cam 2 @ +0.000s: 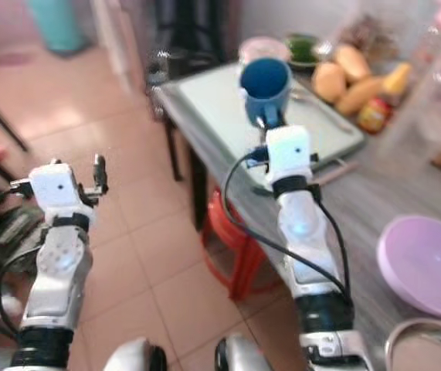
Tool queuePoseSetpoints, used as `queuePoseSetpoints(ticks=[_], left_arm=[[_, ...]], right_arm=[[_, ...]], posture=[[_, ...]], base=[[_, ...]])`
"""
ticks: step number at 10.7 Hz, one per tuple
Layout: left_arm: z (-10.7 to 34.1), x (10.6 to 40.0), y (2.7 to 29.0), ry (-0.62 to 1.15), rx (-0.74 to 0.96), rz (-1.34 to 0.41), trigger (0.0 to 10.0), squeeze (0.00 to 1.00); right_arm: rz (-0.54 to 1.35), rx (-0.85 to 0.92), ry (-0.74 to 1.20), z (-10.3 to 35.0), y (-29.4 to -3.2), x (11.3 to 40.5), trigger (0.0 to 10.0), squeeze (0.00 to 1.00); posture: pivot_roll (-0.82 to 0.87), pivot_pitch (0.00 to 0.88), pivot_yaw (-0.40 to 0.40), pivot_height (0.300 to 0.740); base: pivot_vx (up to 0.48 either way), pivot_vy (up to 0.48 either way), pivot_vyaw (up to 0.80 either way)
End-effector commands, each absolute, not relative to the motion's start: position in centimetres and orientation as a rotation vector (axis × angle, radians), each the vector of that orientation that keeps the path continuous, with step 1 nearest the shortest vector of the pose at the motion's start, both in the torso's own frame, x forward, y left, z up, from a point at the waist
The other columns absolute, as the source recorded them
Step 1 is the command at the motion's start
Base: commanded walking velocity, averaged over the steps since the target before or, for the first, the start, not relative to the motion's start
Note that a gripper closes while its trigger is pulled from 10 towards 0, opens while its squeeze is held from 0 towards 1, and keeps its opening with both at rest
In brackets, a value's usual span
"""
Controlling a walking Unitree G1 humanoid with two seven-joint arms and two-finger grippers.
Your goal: Setting the table
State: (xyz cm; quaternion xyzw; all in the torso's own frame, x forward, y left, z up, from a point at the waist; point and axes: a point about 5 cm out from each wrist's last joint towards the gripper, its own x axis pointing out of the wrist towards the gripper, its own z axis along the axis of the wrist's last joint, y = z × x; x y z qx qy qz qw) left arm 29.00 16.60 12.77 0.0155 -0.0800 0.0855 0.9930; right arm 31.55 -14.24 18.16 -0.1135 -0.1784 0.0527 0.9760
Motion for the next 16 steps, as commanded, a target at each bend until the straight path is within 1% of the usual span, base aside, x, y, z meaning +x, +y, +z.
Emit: queuePoseSetpoints(ticks=[1,4,5,10,13,16], left_arm=[[13.1,29.0,16.6,-0.166,0.031,0.178,10.0,0.00],[13.2,29.1,16.7,-0.156,0.011,0.179,10.0,0.00],[13.1,29.1,16.7,-0.150,0.004,0.180,10.0,0.00],[13.1,29.2,16.6,-0.143,-0.003,0.173,10.0,0.00],[13.2,29.2,16.6,-0.152,0.003,0.162,10.0,0.00],[13.6,29.1,15.7,-0.185,-0.020,0.059,10.0,0.00]], right_arm=[[0.101,-0.210,-0.384,18.6,-14.3,31.4,10.0,0.00],[0.095,-0.213,-0.380,18.6,-14.6,31.5,10.0,0.00],[0.099,-0.214,-0.380,18.6,-14.5,31.4,10.0,0.00],[0.099,-0.218,-0.377,18.6,-14.6,31.4,10.0,0.00],[0.097,-0.221,-0.372,18.5,-14.6,31.5,10.0,0.00],[0.091,-0.221,-0.371,18.6,-14.7,31.6,10.0,0.00]], posture=[[-0.02,0.102,-0.015,0.740],[-0.03,0.106,-0.018,0.740],[-0.03,0.107,-0.019,0.740],[-0.03,0.107,-0.022,0.740],[-0.03,0.106,-0.023,0.740],[-0.03,0.104,-0.023,0.740]], base=[[0.000,0.000,0.00],[-0.290,0.000,-0.59],[-0.382,0.000,0.00],[-0.375,0.302,0.00],[0.000,0.000,-0.80],[0.000,0.000,-0.80]])
